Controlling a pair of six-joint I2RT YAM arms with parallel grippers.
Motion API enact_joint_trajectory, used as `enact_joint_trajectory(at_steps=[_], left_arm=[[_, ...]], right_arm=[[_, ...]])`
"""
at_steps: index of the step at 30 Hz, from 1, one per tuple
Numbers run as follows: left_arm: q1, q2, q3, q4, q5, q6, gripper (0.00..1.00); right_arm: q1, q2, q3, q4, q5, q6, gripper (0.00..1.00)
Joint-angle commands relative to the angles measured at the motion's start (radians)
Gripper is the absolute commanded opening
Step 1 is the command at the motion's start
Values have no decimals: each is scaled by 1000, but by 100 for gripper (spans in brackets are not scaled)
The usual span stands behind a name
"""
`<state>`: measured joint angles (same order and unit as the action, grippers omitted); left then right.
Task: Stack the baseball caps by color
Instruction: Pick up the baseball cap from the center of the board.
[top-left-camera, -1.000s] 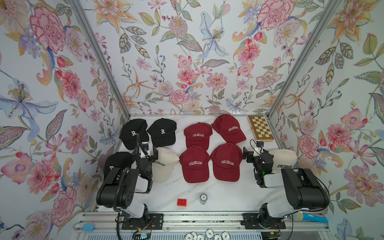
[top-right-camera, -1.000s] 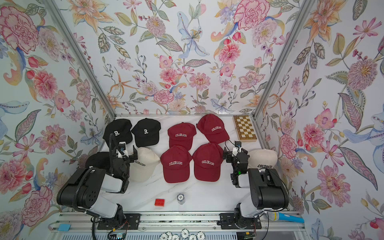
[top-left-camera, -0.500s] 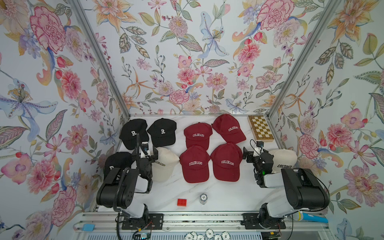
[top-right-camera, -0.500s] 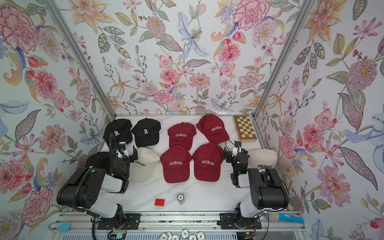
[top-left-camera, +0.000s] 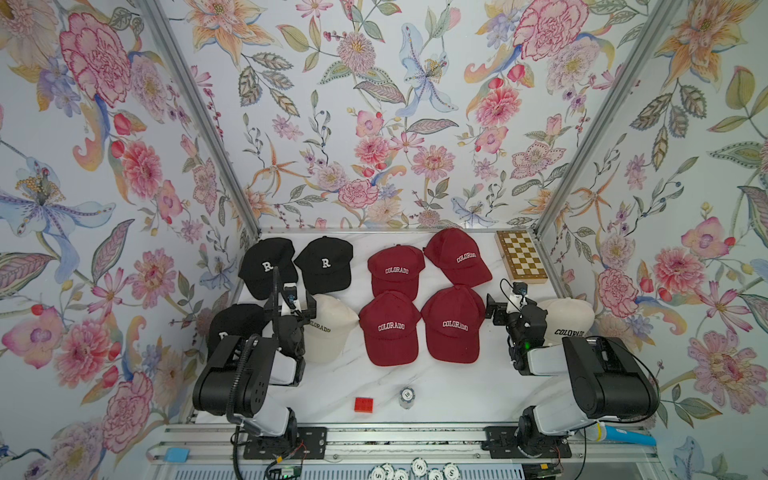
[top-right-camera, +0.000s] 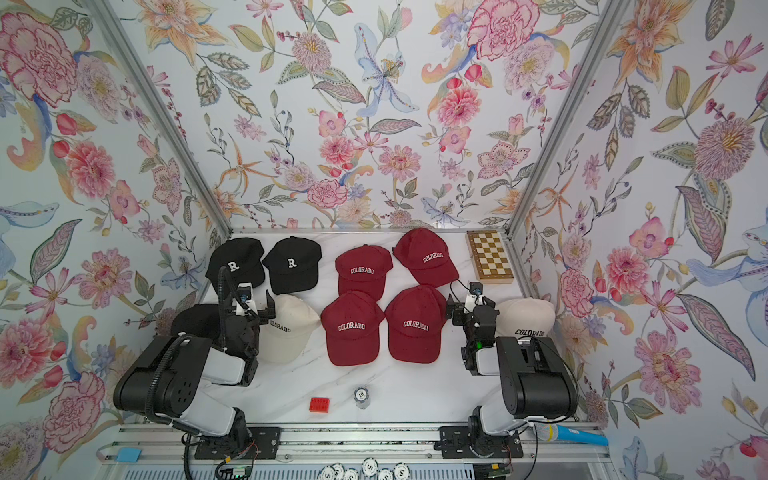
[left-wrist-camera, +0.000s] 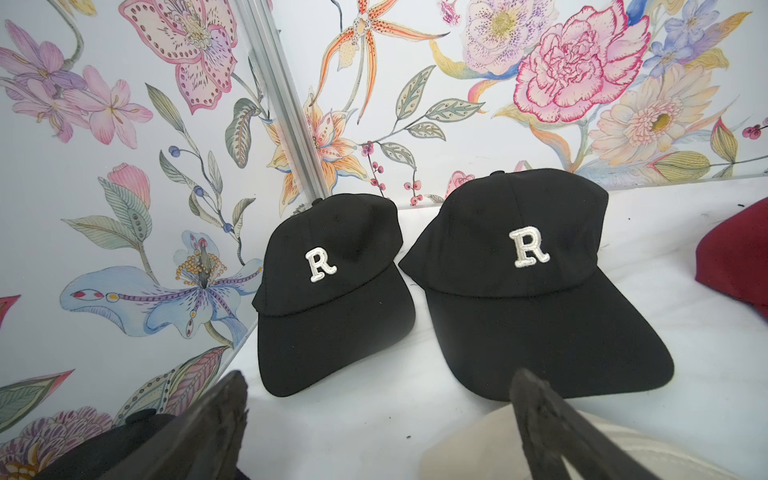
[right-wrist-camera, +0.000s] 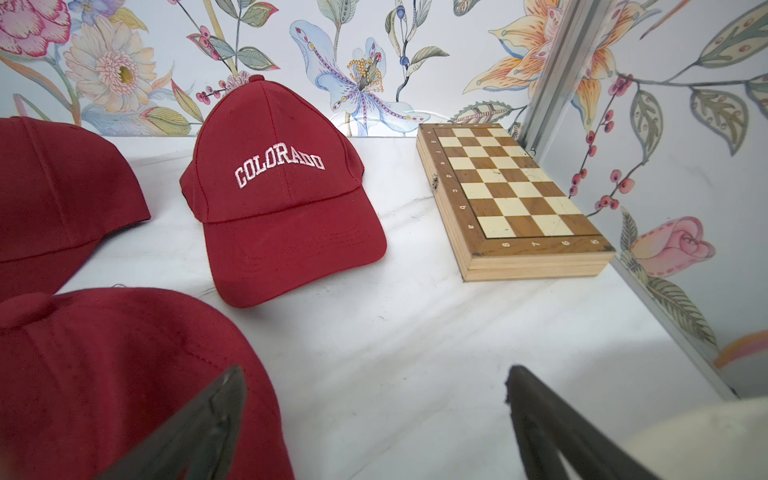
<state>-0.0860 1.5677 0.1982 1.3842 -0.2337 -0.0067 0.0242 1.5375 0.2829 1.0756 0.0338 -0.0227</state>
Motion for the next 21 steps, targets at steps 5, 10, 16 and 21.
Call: enact_joint_trajectory(at_steps=[5, 10, 16, 21], left_arm=[[-2, -41, 27, -33, -16, -1, 100], [-4, -165, 114, -300, -83, -21, 100], [-4, -297, 265, -641, -125, -66, 100], [-7, -341, 387, -884, 0, -107, 100]], right_arm=[[-2, -31, 20, -15, 45, 1, 99], [27, -188, 49, -201, 143, 4, 99], [39, -354, 207, -639, 266, 105, 99], [81, -340, 419, -1021, 323, 189, 99]])
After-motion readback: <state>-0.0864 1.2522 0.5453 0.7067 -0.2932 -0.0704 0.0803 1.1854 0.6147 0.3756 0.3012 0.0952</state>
